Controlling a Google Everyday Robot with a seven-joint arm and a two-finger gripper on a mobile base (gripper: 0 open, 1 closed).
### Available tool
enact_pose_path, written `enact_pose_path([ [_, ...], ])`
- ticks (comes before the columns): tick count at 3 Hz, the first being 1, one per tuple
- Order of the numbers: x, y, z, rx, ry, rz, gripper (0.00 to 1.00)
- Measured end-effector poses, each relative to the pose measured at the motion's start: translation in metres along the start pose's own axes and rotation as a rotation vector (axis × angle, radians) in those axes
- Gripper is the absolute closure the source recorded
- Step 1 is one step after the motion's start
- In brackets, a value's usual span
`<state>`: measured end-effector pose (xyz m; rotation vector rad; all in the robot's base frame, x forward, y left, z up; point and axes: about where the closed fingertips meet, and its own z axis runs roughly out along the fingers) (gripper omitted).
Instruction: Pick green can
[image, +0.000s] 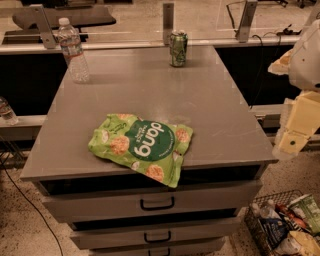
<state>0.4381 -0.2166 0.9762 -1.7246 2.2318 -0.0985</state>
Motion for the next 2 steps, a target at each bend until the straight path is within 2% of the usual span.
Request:
enact_pose_path([
  [1, 0.0, 0.0, 0.0, 0.0, 0.0, 0.0, 0.0],
  [2, -0.005, -0.026, 0.009, 0.032, -0.059, -0.013, 0.0],
])
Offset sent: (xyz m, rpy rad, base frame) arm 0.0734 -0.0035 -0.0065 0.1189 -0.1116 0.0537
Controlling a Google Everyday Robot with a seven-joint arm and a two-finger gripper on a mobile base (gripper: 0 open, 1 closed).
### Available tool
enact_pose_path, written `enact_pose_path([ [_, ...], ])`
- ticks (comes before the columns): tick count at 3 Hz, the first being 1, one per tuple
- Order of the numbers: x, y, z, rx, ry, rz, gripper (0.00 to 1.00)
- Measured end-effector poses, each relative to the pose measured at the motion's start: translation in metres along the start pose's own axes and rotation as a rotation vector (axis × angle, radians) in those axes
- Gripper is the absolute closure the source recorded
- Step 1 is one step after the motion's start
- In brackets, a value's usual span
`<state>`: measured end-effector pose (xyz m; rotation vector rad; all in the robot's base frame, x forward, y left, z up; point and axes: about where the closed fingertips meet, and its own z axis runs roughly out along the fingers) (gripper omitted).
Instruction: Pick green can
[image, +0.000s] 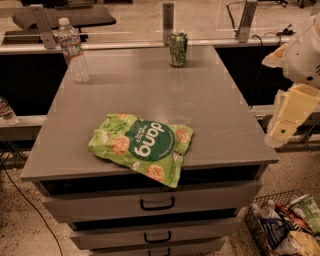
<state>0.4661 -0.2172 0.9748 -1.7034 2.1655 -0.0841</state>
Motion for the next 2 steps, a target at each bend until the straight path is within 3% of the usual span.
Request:
enact_pose_path([
  [1, -0.025, -0.033, 0.048, 0.011, -0.097, -0.028, 0.0],
  [2, -0.06, -0.075, 0.097, 0.066, -0.218, -0.04, 0.0],
])
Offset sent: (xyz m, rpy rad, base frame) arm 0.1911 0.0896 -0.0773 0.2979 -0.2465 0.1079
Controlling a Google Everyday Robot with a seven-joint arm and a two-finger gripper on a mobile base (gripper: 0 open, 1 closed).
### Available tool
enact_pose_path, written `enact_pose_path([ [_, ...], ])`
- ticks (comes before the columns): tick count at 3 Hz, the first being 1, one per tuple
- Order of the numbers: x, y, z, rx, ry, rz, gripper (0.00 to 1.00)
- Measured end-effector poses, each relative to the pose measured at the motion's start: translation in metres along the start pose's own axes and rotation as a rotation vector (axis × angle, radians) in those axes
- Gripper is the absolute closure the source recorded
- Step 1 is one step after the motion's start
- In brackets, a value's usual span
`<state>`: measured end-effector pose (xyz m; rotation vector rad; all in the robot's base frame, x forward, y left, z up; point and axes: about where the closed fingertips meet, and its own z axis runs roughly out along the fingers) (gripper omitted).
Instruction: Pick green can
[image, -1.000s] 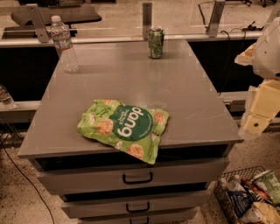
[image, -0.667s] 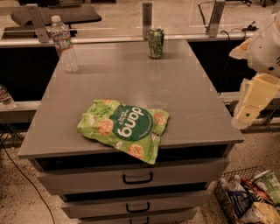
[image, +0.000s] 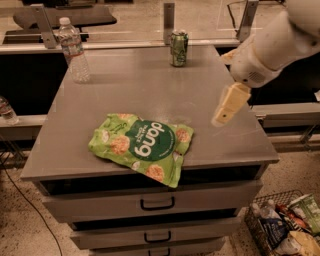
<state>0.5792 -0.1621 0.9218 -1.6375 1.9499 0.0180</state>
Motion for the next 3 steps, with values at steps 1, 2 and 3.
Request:
enact_pose_path([
  [1, -0.017, -0.049, 0.036, 0.078, -0.066, 0.033, 0.0],
  [2, -0.017, -0.05, 0.038, 0.08, -0.068, 0.037, 0.0],
  [3, -0.014, -0.074, 0.052, 0.123, -0.115, 0.069, 0.0],
])
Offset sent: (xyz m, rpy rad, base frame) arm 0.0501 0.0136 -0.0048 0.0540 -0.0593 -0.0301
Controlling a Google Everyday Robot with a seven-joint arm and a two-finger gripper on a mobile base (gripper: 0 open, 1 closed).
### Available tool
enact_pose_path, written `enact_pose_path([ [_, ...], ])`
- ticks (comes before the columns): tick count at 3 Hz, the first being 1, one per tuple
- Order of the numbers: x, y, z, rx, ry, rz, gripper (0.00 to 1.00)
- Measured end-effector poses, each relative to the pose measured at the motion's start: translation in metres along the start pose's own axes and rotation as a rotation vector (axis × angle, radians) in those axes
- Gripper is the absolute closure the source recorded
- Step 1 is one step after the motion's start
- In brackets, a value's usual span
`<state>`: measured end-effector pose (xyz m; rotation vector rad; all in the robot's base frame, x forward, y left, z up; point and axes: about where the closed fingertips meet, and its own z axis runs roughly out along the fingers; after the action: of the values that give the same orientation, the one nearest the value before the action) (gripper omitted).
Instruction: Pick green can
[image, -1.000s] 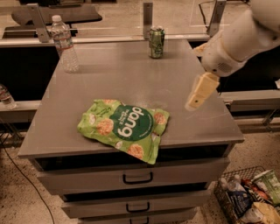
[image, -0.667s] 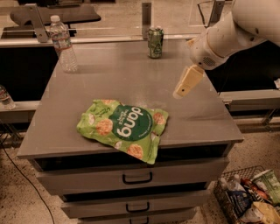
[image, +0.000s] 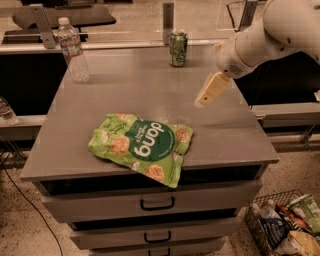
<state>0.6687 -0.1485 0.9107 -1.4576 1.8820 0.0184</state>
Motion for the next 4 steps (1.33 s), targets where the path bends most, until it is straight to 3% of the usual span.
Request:
enact_pose_path([
  [1, 0.011, -0.05, 0.031, 0.075, -0.09, 0.048, 0.0],
  [2, 0.025, -0.095, 0.066, 0.114, -0.193, 0.123, 0.0],
  [3, 0.016, -0.125, 0.096, 0.135, -0.307, 0.18, 0.0],
  [4, 0.0, -0.15, 0.103, 0.193, -0.385, 0.223, 0.0],
])
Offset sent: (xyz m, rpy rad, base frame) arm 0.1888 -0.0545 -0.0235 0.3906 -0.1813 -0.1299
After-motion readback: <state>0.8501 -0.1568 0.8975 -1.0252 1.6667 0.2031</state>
